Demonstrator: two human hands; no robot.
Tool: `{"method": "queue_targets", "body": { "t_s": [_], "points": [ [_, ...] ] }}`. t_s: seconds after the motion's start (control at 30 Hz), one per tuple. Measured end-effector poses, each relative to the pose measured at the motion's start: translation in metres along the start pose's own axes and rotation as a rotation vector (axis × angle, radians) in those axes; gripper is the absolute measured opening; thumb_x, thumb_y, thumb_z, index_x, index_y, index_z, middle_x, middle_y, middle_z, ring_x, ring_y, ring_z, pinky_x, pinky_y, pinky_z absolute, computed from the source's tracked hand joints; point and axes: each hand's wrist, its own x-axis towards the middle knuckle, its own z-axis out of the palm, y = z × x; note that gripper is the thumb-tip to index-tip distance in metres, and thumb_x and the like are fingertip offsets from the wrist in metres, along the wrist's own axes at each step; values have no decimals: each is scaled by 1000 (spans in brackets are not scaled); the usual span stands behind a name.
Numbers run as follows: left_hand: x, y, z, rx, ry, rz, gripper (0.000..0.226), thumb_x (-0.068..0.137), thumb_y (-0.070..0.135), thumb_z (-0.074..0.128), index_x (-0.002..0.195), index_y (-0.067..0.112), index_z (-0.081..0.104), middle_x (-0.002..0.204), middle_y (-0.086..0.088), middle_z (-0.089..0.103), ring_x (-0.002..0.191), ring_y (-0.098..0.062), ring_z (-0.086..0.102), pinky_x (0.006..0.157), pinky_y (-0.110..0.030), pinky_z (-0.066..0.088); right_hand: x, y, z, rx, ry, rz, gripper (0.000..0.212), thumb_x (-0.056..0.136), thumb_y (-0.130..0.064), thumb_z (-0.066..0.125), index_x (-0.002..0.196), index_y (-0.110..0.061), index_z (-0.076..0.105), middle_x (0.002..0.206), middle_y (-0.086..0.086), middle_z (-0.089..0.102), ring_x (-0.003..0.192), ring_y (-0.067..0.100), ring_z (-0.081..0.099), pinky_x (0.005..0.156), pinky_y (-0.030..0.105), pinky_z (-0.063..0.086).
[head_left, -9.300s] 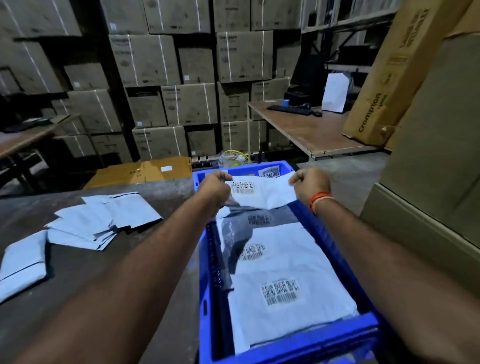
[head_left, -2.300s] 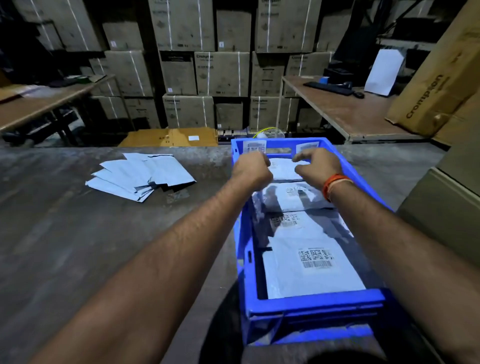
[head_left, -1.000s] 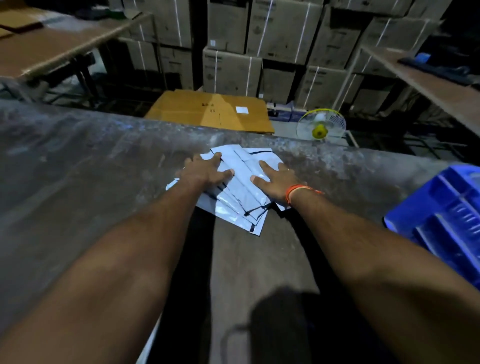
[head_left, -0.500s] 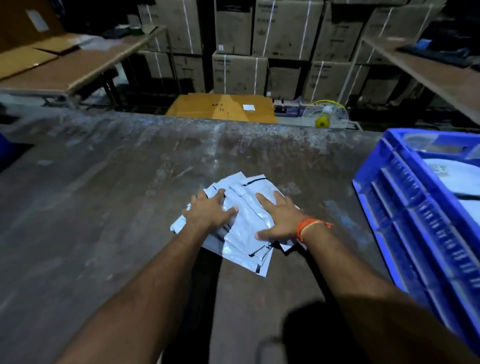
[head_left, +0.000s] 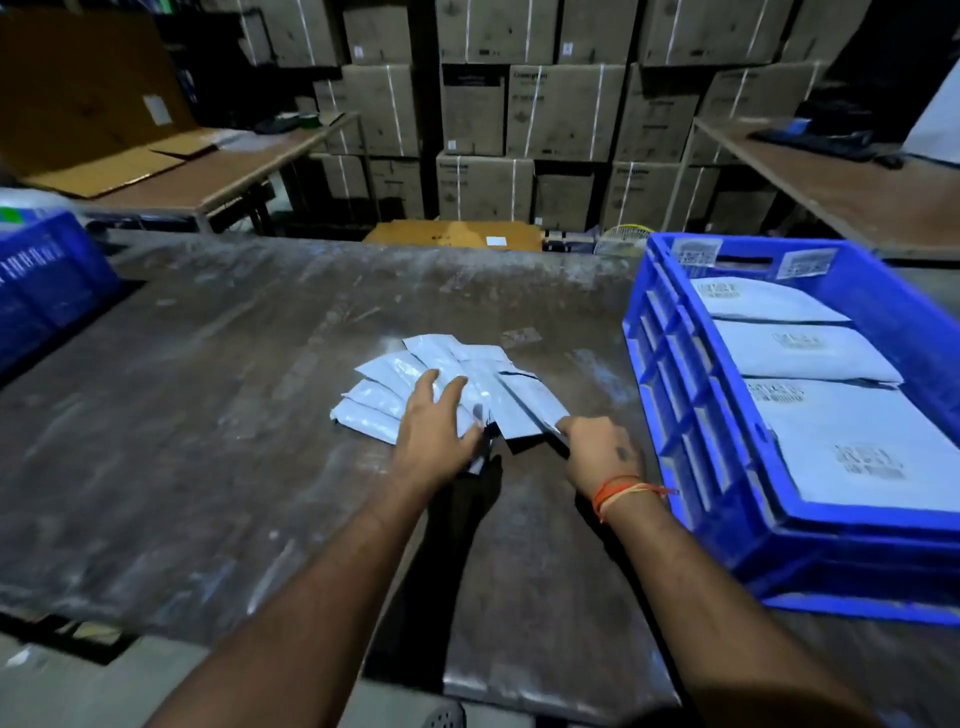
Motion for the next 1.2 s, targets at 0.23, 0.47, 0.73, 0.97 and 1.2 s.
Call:
{"method": "queue_targets", "body": {
  "t_s": [0.23, 0.47, 0.73, 0.97, 1.2],
  "points": [
    [-47, 36, -4, -287, 3, 234, 105, 75, 46, 85, 158, 35, 22, 164, -3, 13, 151, -14, 16, 110, -4, 19, -60, 30, -50, 334, -21, -199, 37, 82, -21, 59, 114, -30, 74, 110, 0, 74, 108, 19, 67, 89, 29, 53],
    [-80, 11, -16, -775, -195, -65, 98, 74, 31, 90, 150, 43, 30, 142, 1, 56, 134, -13, 52, 112, -39, 43, -84, 41, -28, 1091, -80, -19, 55, 74, 19, 40, 104, -12, 75, 95, 3, 76, 87, 12, 72, 66, 15, 52],
    [-105, -10, 12, -426, -44, -357, 85, 80, 16, 84, 150, 15, 37, 134, -7, 63, 122, -25, 59, 96, -32, 46, -90, 57, 51, 548, 56, 74, 48, 77, -3, 61, 121, -20, 70, 119, 6, 69, 112, 26, 63, 97, 26, 46],
    [-90, -3, 4, -183, -31, -272, 60, 87, 3, 57, 143, 22, 51, 100, -7, 73, 97, -28, 66, 74, -24, 41, -110, 34, 41, 368, -197, 224, 11, 73, -16, 64, 83, -14, 69, 91, 12, 73, 92, 30, 68, 79, 30, 56],
    [-70, 47, 7, 59, 161, -220, 58, 81, 23, 66, 136, 24, 52, 136, -7, 49, 124, -30, 48, 100, -44, 43, -160, -25, 58, 796, -388, 246, 21, 70, -29, 60, 68, -9, 51, 58, 9, 67, 57, 28, 72, 51, 30, 54]
  ]
}}
